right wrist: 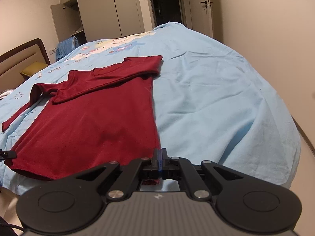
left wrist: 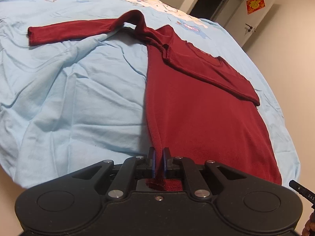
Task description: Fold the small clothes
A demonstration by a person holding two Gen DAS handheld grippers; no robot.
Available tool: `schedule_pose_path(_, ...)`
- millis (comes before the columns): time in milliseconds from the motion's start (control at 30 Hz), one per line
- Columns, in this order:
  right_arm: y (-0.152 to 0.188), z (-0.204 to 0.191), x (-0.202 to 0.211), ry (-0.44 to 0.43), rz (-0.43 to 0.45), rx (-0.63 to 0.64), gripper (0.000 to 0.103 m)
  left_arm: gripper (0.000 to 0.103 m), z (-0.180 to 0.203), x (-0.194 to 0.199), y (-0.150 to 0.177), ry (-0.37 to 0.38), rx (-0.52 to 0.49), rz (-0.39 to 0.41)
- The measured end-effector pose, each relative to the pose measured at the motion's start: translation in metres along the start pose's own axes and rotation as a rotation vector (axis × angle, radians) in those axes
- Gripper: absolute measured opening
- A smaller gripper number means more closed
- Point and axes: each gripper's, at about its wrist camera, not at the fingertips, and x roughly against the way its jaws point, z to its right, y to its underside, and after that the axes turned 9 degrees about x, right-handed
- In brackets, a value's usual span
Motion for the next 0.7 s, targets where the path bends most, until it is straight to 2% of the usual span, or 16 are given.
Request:
schedule_pose_path(33,0.002,0.000,0.000,0.002,-0.003,0.006,0.000,0.014,0.000,-0.001,-0.001,-0.001,0.000,-0.005)
schedule_pose_path(67,0.002,-0.002,-0.001,0.004,-0.005,0.013,0.000,0.022,-0.001,-0.001,-0.001,-0.004,0.002,-0.009)
schedule_pose_path(133,0.003,-0.004,-0.004,0.001,-0.007,0.019,0.001,0.027,-0.004,-0.001,-0.002,-0.006,0.015,-0.010)
schedule_pose_path(300,-0.002,-0.008,-0.011,-0.016,-0.008,0.010,0.007,0.063,-0.020,0.004,-0.012,-0.042,0.064,0.027)
schedule_pose_path(333,-0.003,-0.009,-0.013,-0.020,-0.006,0.010,0.013,0.066,-0.025,0.006,-0.017,-0.058,0.078,0.047)
schedule_pose_path(367,-0.004,-0.010,-0.014,-0.023,-0.005,0.009,0.027,0.071,-0.030,0.009,-0.023,-0.076,0.096,0.068)
schedule_pose_path(400,-0.006,-0.011,-0.016,-0.026,-0.002,0.006,0.035,0.079,-0.037,0.011,-0.029,-0.093,0.117,0.093)
schedule_pose_path(433,-0.008,-0.012,-0.017,-0.034,0.004,0.002,0.051,0.082,-0.044,0.014,-0.036,-0.110,0.140,0.121)
schedule_pose_path(467,-0.010,-0.014,-0.018,-0.042,0.009,0.000,0.059,0.089,-0.051,0.016,-0.044,-0.127,0.166,0.153)
schedule_pose_path(500,-0.011,-0.016,-0.019,-0.050,0.012,0.000,0.061,0.093,-0.059,0.018,-0.052,-0.148,0.195,0.184)
schedule_pose_path(667,-0.018,-0.028,-0.029,-0.071,0.016,-0.003,0.091,0.099,-0.097,0.021,-0.098,-0.211,0.325,0.288)
schedule_pose_path(700,-0.020,-0.029,-0.030,-0.076,0.018,-0.008,0.093,0.100,-0.102,0.020,-0.107,-0.212,0.350,0.297)
